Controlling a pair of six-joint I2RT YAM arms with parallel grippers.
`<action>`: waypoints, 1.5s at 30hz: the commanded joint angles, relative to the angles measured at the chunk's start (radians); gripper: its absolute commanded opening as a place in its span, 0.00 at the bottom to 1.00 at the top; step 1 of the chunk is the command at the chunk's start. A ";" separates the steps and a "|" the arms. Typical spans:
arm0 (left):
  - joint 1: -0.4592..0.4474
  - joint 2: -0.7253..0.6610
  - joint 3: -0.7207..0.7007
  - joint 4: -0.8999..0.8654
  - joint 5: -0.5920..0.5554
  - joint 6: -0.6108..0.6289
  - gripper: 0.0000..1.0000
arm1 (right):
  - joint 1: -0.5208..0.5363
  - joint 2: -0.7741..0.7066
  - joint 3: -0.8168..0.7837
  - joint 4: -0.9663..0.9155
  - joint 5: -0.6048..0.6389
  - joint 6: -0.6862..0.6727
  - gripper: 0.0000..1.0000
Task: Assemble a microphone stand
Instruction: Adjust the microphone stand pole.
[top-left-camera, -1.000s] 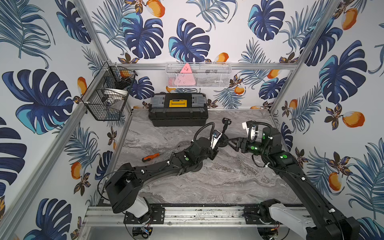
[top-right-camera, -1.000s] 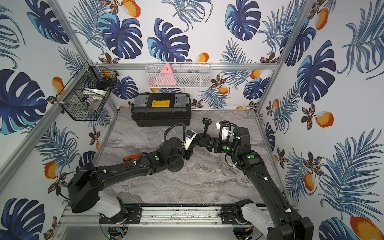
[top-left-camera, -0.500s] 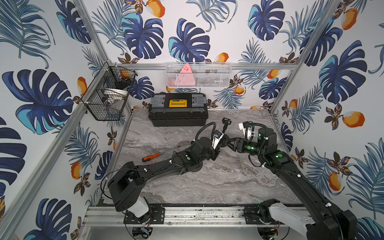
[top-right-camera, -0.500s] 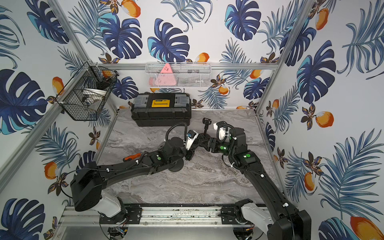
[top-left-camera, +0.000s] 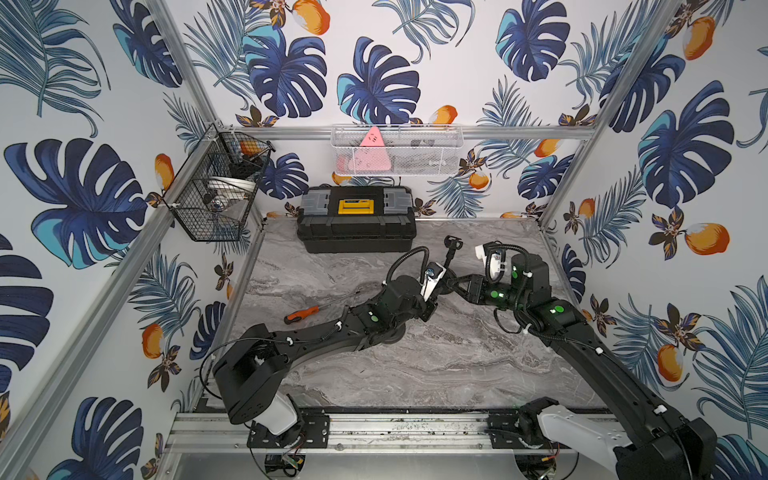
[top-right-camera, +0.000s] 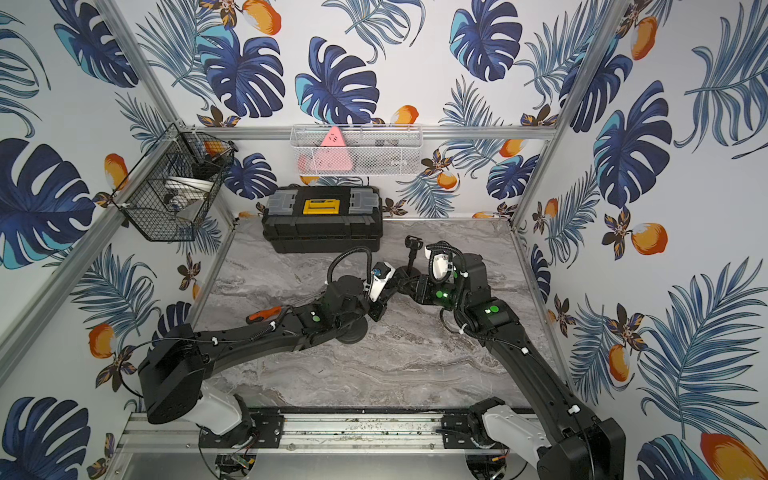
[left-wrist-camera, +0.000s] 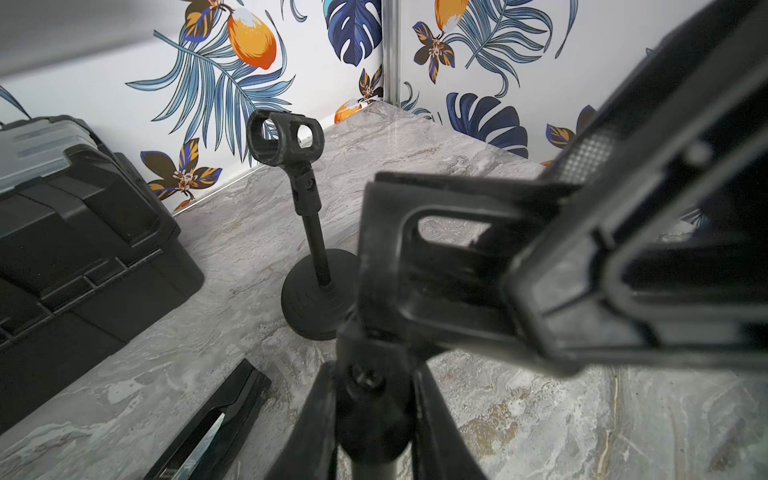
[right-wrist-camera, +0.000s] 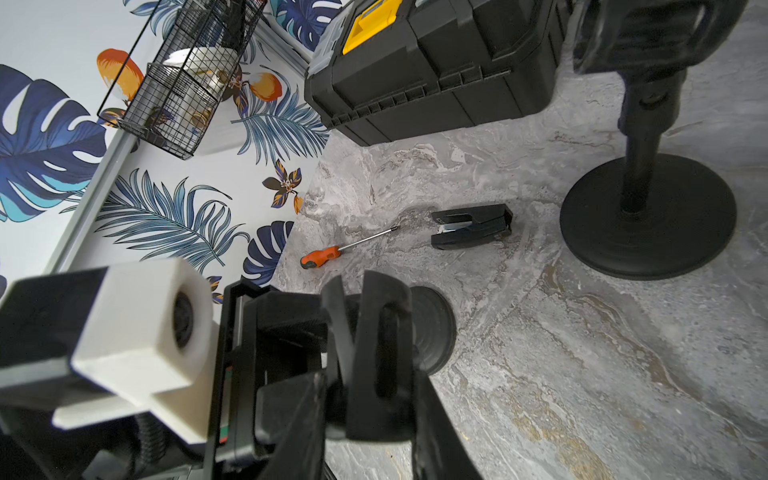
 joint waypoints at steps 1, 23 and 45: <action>-0.002 -0.032 -0.037 0.067 0.089 0.145 0.00 | -0.010 0.016 0.044 -0.045 0.072 -0.067 0.16; -0.027 -0.073 -0.191 0.191 0.251 0.499 0.00 | -0.072 0.145 0.173 -0.135 -0.142 -0.152 0.17; -0.019 -0.060 -0.006 0.049 0.016 0.018 0.00 | -0.101 0.046 0.086 0.031 -0.114 -0.056 0.71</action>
